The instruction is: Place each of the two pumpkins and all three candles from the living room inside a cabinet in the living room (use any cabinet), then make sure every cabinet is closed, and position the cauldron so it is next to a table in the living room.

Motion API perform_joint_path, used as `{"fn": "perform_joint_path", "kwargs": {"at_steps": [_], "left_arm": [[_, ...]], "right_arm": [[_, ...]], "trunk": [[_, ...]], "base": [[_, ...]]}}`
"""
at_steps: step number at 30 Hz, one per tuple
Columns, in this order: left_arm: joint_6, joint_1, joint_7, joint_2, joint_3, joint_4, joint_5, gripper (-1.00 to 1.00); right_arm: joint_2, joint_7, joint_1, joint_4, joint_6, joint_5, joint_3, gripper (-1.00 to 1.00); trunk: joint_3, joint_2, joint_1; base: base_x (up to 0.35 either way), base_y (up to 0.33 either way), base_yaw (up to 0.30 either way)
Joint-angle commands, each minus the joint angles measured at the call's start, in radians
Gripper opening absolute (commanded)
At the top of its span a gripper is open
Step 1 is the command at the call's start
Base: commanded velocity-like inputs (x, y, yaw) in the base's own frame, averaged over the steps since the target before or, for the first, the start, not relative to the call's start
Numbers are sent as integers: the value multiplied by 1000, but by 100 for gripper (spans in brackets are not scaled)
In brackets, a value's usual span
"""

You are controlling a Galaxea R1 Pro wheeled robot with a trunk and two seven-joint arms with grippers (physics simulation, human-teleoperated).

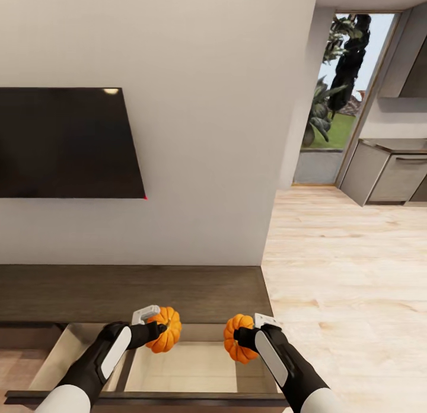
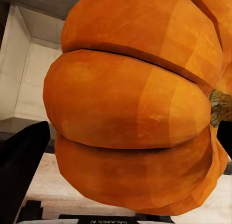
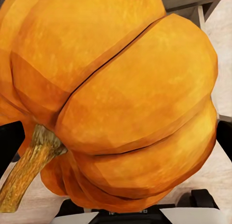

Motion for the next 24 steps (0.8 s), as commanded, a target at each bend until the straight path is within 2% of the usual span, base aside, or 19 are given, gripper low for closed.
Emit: {"fn": "perform_joint_path", "kwargs": {"at_steps": [1,13,19,24], "left_arm": [[-1,-1,13,-2,-4,-1,5,-100],[-14,-1,19,-14,-6,3,3,-100],[-42,-1,20,-14,-6,3,6,-100],[-45,-1,20,-15,-6,3,7,-100]], "right_arm": [[-1,-10,-1,-2,2,-11,3,-100],[-1,-4,-1,-3,2,-10,4,-100],[-1,44,-1,-3,1,-8,5,-100],[-2,55,-1,-3,1,-8,4,-100]], "trunk": [[-5,-9,4],[-42,-93,50],[-61,-135,73],[-77,-170,92]], "base": [[0,0,0],[0,0,0],[0,0,0],[0,0,0]]}}
